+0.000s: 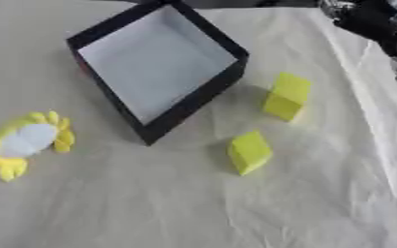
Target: Pick up objects on the table and place them in the box.
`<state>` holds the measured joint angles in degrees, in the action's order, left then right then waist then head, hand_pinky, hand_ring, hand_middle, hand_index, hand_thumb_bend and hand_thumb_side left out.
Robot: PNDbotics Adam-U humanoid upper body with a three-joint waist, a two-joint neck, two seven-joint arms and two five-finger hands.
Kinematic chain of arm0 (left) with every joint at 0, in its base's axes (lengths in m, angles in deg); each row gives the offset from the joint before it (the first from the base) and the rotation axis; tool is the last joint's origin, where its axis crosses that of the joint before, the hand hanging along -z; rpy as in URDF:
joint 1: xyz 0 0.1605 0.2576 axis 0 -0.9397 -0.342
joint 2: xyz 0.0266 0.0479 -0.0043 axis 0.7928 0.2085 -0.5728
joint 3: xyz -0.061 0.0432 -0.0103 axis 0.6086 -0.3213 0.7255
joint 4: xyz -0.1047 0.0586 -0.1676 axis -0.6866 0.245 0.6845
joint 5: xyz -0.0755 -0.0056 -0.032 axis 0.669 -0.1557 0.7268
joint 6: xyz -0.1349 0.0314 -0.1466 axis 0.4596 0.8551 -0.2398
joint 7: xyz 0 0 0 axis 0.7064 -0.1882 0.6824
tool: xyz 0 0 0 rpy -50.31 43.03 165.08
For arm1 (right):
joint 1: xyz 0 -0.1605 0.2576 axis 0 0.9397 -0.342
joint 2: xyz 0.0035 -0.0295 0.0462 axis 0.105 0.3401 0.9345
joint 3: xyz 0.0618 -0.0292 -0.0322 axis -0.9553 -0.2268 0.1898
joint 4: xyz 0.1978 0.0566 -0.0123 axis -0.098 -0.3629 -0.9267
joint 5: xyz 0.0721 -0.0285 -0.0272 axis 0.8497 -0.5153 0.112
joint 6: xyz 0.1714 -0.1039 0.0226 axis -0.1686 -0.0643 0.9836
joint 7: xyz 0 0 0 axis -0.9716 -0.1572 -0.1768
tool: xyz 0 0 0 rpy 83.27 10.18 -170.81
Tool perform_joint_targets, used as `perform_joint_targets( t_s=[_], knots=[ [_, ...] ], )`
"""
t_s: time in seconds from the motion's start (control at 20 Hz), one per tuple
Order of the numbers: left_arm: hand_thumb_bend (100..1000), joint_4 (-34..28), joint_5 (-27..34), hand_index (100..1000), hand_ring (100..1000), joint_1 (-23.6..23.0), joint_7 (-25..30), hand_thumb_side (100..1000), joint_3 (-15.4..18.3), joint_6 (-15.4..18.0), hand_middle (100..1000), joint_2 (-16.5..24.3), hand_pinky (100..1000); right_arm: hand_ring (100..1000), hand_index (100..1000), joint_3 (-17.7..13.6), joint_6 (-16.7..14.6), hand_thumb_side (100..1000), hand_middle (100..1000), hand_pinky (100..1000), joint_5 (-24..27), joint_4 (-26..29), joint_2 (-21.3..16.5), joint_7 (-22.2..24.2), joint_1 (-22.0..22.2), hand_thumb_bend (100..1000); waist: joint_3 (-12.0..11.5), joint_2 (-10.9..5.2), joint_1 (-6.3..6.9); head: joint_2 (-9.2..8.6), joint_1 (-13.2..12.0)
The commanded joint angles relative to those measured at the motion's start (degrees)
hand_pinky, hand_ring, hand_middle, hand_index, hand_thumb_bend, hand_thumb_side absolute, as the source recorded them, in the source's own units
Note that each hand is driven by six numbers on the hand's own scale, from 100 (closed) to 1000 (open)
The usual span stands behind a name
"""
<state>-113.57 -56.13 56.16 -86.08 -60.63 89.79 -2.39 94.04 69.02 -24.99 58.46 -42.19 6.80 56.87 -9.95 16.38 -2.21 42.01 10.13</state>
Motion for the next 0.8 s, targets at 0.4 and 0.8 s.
perform_joint_targets(
  t_s=[0.4,0.8],
  knots=[
    [169,-0.5,-0.3,868,976,0.6,0.5,835,-0.2,-0.1,929,1.8,954,861,904,0.0,-4.5,540,886,898,-5.2,8.5,-6.9,7.8,3.6,177,-0.2,-1.63,-0.76,-0.48,-0.2],
    [168,-0.3,-0.3,867,977,0.7,0.8,836,-0.5,-0.3,929,1.8,954,872,918,2.4,-3.3,555,893,900,-6.0,8.5,-12.0,11.5,7.3,269,-0.2,-1.45,-0.81,-0.44,-0.1]
  ],
)
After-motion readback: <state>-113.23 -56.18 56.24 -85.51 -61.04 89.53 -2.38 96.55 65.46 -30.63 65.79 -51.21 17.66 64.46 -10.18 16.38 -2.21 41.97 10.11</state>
